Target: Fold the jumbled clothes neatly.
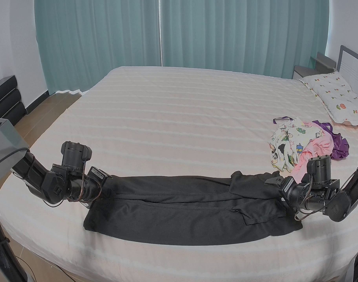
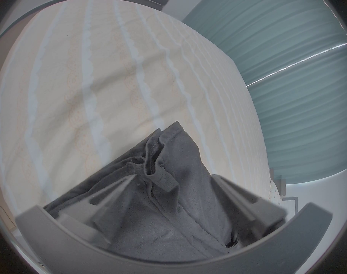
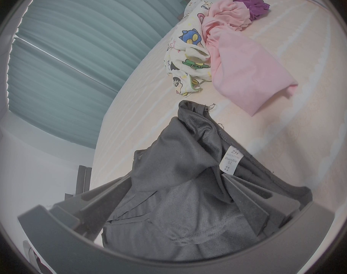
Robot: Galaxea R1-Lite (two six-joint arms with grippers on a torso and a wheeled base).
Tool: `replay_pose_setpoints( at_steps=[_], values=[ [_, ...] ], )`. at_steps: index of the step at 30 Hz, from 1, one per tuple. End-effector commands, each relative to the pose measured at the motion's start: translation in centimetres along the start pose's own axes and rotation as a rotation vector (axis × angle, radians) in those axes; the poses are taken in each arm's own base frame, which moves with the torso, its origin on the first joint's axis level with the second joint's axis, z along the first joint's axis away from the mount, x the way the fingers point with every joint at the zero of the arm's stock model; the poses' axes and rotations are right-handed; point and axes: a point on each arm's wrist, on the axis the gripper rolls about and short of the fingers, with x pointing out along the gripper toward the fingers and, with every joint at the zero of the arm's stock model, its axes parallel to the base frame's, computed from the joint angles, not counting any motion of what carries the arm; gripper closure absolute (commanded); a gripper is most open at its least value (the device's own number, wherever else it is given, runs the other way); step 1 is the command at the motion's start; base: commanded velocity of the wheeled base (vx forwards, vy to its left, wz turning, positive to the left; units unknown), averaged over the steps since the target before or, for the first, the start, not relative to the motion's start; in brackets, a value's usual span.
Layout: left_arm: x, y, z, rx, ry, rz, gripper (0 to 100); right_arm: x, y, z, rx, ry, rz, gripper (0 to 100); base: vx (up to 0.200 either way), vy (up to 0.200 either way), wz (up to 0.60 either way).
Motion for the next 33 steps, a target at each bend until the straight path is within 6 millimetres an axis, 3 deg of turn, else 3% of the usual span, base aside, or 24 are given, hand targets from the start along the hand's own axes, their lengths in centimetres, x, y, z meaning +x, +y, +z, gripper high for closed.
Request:
replay_pose_setpoints(
  at_steps=[1, 14, 22, 33],
  values=[
    [0.1, 0.2, 0.1, -0.001, 0.0, 0.01, 100, -0.1, 0.2, -0.2, 0.02, 0.006, 0.005, 0, 0.0, 0.0, 0.0],
    [-1.8, -0.7, 0.7, -0.014, -0.023, -0.05, 100, 0.7, 1.6, -0.1, 0.174, 0.008, 0.049, 0, 0.0, 0.0, 0.0],
    [-1.8, -1.0, 0.8, -0.049, -0.036, -0.083, 100, -1.6, 3.5, -0.1, 0.157, -0.019, 0.13, 0, 0.0, 0.0, 0.0],
    [-1.7, -0.9, 0.8, -0.054, -0.041, -0.09, 100, -1.7, 3.6, -1.0, 0.087, -0.062, 0.091, 0, 0.0, 0.0, 0.0]
  ],
)
